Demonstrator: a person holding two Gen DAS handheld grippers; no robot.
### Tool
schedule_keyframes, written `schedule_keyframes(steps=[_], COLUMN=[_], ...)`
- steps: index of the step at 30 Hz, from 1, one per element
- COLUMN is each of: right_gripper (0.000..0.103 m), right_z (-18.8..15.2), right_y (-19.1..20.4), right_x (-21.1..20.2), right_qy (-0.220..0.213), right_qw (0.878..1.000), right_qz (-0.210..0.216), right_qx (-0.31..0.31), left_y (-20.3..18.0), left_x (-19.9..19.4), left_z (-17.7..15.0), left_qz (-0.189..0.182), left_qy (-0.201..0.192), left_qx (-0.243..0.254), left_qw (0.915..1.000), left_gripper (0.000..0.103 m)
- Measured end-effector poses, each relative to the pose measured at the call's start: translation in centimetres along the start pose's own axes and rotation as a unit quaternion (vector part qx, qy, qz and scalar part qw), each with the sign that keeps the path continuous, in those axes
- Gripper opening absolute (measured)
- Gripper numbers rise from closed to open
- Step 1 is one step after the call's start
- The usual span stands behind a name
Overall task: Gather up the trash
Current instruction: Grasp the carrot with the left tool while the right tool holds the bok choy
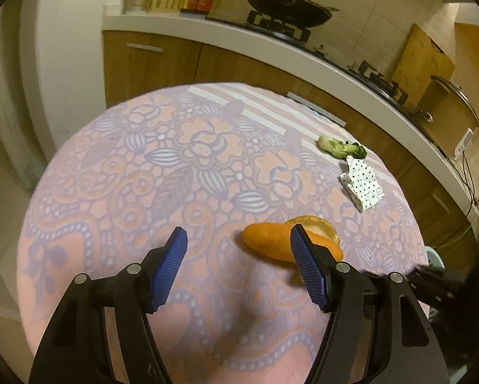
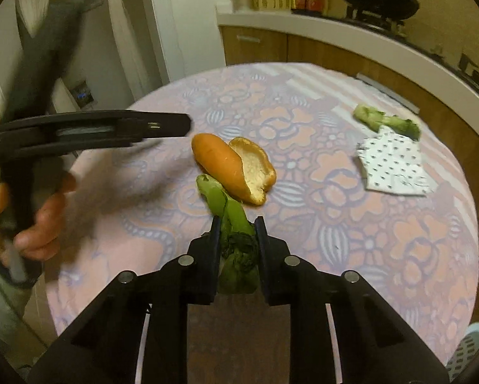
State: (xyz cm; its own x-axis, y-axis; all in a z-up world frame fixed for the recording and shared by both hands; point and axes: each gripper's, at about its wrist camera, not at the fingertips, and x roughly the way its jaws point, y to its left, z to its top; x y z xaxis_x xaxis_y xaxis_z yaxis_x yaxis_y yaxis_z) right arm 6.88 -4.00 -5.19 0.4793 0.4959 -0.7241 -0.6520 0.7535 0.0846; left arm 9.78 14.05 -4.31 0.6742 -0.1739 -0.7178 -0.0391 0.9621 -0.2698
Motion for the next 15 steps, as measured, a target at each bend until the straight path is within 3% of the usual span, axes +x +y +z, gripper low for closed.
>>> schedule_keyframes(steps=[6, 10, 13, 15], right_gripper=[0.017, 0.017, 0.017, 0.017], right_z=[-1.6, -2.9, -3.9, -4.4], right_y=[-2.2, -5.8, -8.0, -8.9], right_x=[-4.2, -6.0, -6.4, -6.7], right_qy=[-0.037, -0.045, -0.044, -0.045], right_qw=[0.998, 0.994, 0.990, 0.988], right_qz=[-0.026, -0.052, -0.051, -0.050], right_qx=[0.041, 0.089, 0.126, 0.141], left_y=[-1.0, -2.7, -4.1, -4.8], left_x=[2.6, 2.1, 1.8, 1.9], left_z=[0.0, -1.6, -2.9, -3.3], left_qz=[-0.043, -0.076, -0.097, -0.091], left_qy=[0.034, 0.043, 0.058, 0.063], left_qx=[0.001, 0.014, 0.029, 0.038], left_qw=[0.9985, 0.9961, 0.9932, 0.9931], left_gripper=[0.065, 0.066, 0.072, 0.076])
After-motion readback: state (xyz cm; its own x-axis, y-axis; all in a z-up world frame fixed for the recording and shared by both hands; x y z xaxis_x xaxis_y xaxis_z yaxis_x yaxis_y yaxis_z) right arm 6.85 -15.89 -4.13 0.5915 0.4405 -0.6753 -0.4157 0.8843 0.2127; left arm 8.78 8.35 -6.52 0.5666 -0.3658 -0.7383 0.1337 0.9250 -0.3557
